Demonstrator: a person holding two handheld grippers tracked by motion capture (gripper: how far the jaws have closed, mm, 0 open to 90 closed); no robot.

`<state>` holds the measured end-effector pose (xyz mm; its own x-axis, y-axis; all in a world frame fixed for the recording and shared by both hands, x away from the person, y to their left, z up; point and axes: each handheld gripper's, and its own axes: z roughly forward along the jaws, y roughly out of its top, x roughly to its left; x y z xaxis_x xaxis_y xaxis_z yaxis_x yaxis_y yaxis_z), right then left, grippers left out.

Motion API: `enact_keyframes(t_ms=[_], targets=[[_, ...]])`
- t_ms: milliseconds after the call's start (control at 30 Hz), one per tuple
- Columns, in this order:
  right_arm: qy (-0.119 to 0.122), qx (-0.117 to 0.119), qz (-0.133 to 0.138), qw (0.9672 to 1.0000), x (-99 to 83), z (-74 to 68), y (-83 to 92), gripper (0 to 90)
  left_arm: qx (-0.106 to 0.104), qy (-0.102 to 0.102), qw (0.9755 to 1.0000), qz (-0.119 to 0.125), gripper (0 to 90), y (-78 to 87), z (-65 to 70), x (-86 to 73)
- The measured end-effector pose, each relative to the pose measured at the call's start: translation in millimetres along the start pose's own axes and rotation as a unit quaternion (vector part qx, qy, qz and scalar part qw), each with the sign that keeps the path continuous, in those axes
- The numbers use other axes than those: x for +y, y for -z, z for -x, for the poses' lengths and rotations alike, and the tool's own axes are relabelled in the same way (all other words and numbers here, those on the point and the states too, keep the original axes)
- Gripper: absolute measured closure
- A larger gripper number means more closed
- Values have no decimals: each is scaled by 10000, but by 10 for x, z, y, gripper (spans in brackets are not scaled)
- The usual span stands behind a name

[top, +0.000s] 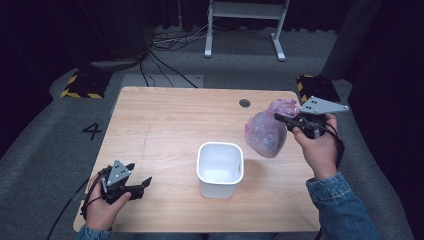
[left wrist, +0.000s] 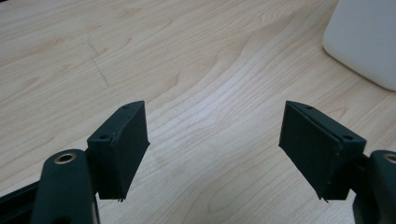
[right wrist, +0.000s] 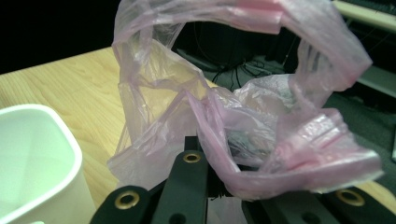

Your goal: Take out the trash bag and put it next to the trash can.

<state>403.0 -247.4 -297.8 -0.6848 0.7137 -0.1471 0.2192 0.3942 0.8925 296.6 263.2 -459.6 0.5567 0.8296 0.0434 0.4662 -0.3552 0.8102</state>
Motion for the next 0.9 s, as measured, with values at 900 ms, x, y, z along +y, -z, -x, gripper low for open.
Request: enact_keyframes(t_ms=[900], targets=[[-429,264,-587,9970,-428,-28,-378,757,-167,16,9997,-186,235,-118,34,-31]])
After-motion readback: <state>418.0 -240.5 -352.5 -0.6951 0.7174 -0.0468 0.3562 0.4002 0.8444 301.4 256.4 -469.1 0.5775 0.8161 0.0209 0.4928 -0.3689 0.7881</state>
